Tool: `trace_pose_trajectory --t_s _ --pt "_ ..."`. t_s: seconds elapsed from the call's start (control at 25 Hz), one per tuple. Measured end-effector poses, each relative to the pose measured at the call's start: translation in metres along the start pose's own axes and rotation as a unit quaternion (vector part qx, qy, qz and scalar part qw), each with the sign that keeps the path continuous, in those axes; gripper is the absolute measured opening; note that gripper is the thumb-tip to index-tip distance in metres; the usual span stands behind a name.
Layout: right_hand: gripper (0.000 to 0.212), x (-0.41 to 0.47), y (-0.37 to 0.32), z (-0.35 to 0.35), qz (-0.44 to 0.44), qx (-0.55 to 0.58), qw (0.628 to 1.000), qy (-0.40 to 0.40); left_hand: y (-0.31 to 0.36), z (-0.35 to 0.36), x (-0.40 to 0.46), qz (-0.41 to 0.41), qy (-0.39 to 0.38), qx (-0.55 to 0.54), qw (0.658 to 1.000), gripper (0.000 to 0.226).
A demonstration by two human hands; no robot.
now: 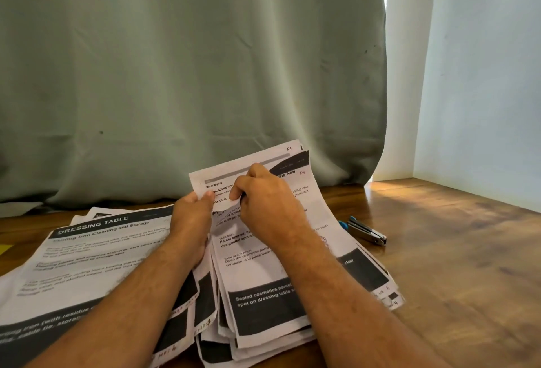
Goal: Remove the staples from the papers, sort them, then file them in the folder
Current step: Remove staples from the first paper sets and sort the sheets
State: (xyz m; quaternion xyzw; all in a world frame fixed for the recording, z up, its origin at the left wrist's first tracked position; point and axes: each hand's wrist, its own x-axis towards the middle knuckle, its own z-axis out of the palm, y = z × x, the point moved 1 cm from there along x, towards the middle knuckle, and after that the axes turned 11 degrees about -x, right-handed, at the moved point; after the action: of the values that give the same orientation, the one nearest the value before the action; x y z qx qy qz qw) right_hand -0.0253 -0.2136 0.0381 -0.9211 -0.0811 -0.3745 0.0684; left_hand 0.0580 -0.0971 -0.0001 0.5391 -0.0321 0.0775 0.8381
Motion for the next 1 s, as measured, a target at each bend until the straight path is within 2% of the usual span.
trace_pose_trajectory --t_s 0.24,0.36,0.52,0.6,0.68,0.88,0.96,1.0 --pt "0.012 0.003 0.006 0.005 0.028 0.008 0.999 -0.017 0.001 0.002 -0.003 0.023 -0.018 0.012 0.999 0.014" --pt "0.018 0.003 0.006 0.004 0.035 0.006 0.999 -0.025 0.001 0.002 -0.004 0.005 -0.029 -0.02 0.999 0.012" --pt "0.056 0.004 0.007 0.003 0.065 0.023 0.997 -0.029 0.002 0.004 -0.006 0.006 -0.057 -0.018 0.998 0.018" --pt "0.066 0.004 0.009 0.004 0.083 0.027 0.995 -0.042 0.004 0.005 -0.008 0.004 -0.067 -0.014 0.998 0.018" --pt "0.062 0.004 0.013 0.005 0.087 0.022 0.995 -0.051 0.004 0.004 -0.009 -0.004 -0.073 -0.007 0.997 0.018" --pt "0.021 0.005 0.021 0.004 0.067 0.001 0.998 0.008 0.004 0.002 -0.009 0.001 -0.061 0.009 0.998 0.014" --pt "0.021 0.005 0.021 0.003 0.058 0.004 0.998 0.014 0.004 0.003 -0.01 0.004 -0.067 0.004 0.998 0.005" --pt "0.023 0.004 0.02 0.003 0.054 0.0 0.998 0.016 0.005 0.003 -0.01 0.002 -0.067 0.003 0.998 0.013"
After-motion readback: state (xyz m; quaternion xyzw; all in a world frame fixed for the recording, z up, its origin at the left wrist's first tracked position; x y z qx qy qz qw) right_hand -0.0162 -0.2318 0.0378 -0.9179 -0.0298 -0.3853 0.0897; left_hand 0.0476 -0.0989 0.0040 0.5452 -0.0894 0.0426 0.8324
